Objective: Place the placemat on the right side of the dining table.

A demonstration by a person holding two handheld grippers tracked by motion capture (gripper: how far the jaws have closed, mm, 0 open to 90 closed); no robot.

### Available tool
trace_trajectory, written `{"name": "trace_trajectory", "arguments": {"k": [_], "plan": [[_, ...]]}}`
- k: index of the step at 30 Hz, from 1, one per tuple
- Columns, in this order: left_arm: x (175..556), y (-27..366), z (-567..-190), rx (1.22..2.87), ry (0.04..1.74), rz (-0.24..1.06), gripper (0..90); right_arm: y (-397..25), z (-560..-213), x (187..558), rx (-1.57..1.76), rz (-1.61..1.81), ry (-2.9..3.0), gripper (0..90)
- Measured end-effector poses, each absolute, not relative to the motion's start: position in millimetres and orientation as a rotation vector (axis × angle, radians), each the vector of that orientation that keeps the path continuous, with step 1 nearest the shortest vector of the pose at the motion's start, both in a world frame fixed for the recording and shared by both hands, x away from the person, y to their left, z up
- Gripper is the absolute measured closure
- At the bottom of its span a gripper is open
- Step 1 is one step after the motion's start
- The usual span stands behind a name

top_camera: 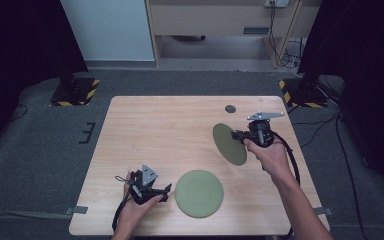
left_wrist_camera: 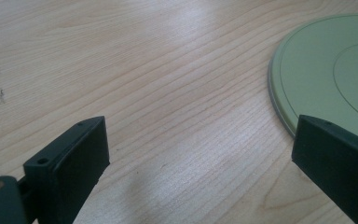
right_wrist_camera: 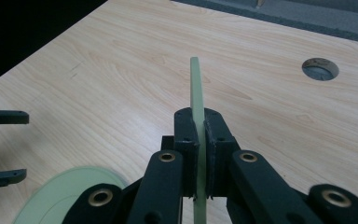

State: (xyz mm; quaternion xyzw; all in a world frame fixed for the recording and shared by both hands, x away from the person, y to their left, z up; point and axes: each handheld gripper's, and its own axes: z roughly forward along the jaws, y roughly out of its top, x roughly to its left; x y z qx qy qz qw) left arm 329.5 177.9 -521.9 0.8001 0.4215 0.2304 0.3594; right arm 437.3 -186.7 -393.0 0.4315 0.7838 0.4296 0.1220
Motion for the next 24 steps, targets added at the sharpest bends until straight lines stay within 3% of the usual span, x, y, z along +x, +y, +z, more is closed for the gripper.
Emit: {"name": "trace_trajectory", "arguments": {"k": [24], "plan": [[330.8, 191.9, -521.6, 2.040, 1.122, 0.596, 3.4, -207.2, -402.5, 472.1, 1.386, 1.190, 2.188, 85.8]]}}
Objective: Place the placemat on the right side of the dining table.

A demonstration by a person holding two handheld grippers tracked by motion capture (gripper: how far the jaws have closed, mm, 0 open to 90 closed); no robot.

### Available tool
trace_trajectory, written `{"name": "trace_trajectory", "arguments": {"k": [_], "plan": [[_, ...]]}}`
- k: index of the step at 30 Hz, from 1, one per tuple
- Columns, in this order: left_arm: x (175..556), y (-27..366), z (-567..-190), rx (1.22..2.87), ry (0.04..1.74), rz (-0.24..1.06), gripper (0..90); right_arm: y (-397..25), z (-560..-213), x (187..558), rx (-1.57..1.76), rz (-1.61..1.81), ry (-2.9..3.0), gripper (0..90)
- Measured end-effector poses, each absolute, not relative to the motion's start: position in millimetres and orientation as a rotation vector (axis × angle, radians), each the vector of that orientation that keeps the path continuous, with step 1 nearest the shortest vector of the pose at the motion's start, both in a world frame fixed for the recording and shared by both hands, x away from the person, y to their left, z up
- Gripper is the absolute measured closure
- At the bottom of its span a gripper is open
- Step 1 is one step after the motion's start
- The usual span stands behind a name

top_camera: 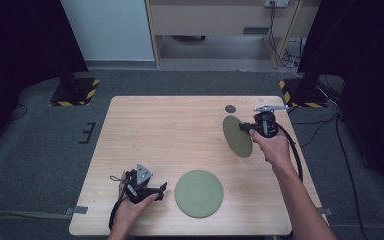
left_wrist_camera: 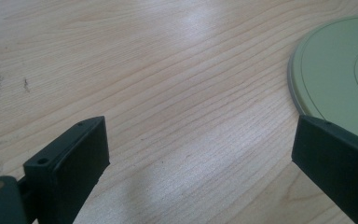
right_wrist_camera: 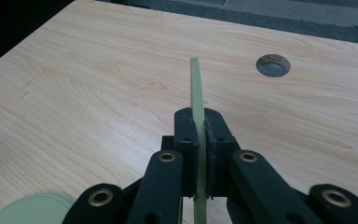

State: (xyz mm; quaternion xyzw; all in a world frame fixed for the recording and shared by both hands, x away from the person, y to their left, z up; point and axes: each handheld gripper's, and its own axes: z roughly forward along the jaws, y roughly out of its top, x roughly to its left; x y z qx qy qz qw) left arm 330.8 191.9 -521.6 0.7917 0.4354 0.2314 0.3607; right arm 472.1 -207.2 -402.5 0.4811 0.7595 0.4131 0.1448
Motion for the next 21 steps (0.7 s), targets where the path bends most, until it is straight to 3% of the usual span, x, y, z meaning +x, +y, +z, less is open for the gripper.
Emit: {"name": "trace_trajectory", "arguments": {"k": [21], "plan": [[330.2, 195.6, -522.1, 2.036, 1.137, 0.602, 3.4, -223.2, -409.5, 484.1, 1.453, 1.212, 2.128, 85.8]]}}
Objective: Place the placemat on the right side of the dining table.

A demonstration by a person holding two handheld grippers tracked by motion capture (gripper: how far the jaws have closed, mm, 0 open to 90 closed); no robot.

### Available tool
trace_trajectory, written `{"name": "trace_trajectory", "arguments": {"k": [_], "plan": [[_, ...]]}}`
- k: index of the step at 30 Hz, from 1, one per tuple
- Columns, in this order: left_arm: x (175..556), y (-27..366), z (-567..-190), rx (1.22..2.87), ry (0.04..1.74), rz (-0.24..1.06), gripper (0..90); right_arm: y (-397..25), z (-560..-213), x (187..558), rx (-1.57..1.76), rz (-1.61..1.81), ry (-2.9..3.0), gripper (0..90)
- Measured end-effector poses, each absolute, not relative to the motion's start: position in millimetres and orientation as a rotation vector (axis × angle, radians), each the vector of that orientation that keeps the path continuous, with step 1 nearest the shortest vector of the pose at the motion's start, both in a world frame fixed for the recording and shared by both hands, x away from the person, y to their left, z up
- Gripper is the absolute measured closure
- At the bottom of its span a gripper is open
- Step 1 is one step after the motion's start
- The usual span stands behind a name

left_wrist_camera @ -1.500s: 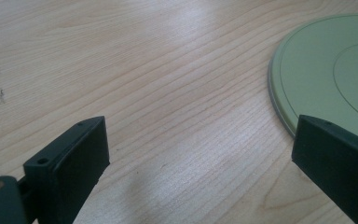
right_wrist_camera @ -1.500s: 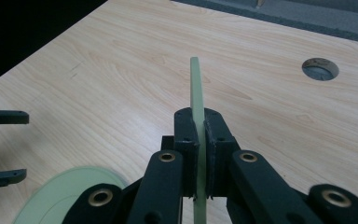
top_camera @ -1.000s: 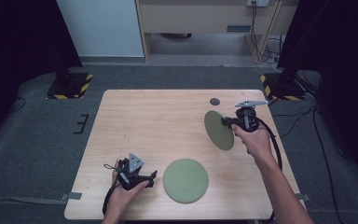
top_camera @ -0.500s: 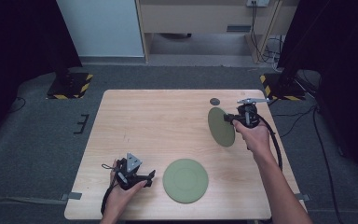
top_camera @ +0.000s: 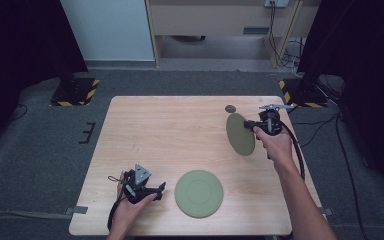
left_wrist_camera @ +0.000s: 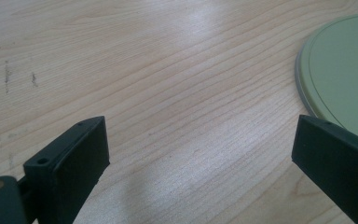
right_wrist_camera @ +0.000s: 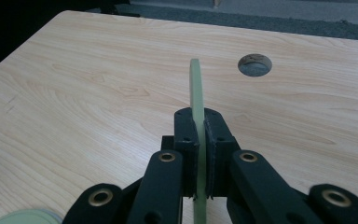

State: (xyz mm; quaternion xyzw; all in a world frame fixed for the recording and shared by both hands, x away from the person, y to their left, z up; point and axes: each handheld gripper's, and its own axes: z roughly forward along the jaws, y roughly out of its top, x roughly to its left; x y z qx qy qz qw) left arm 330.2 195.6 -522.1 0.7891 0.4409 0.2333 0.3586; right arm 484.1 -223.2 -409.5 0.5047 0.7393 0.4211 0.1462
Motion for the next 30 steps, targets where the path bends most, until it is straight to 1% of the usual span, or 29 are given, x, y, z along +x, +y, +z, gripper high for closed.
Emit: {"name": "trace_trajectory", "arguments": {"k": [19, 30], "plan": [[330.3, 197.4, -523.5, 2.043, 1.147, 0.605, 3.4, -256.6, -413.8, 487.0, 1.505, 1.171, 2.080, 85.7], [333.3, 203.0, -523.5, 2.036, 1.166, 0.606, 3.5, -282.6, -428.1, 488.9, 1.563, 1.100, 2.054, 85.6]]}}
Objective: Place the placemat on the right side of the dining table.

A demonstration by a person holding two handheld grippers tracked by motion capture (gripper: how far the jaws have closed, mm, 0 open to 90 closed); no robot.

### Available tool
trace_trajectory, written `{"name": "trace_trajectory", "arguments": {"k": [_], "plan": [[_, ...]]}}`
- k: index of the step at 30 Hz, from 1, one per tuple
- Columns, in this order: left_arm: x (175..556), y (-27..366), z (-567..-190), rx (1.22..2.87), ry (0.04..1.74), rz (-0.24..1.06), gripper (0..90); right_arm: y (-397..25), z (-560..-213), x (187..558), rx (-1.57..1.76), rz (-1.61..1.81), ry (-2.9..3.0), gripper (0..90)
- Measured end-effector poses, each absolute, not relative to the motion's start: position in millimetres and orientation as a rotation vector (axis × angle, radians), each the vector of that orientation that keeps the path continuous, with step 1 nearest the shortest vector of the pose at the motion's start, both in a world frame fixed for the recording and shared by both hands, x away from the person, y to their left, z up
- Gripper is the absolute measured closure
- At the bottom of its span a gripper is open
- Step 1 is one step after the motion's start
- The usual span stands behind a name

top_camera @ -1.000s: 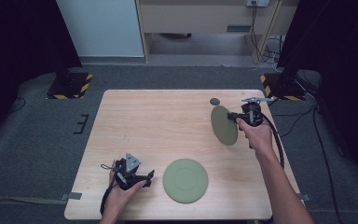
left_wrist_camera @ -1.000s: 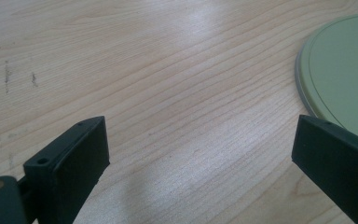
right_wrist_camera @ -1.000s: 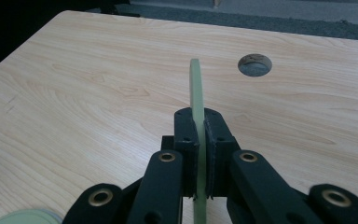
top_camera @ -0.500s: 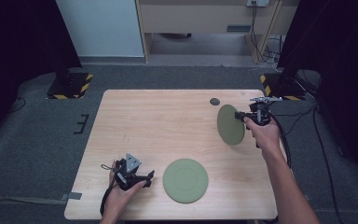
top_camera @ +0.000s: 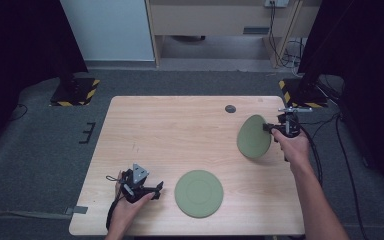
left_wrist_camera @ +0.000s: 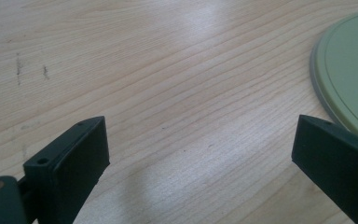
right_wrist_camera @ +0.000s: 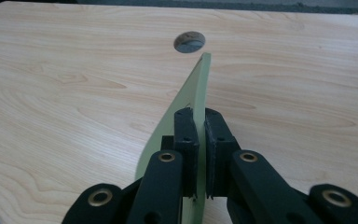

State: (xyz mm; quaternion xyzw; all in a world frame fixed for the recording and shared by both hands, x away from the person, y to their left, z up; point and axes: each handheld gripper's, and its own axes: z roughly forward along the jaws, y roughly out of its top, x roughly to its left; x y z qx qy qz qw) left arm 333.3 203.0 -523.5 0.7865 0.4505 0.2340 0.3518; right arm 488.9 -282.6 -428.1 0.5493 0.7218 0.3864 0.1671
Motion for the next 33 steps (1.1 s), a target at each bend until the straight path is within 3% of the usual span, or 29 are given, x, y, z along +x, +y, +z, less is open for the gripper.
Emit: {"name": "trace_trajectory", "arguments": {"k": [33], "plan": [[342.6, 233.8, -520.4, 1.999, 1.252, 0.620, 3.9, -324.3, -490.1, 500.4, 1.709, 1.045, 1.997, 83.8]]}}
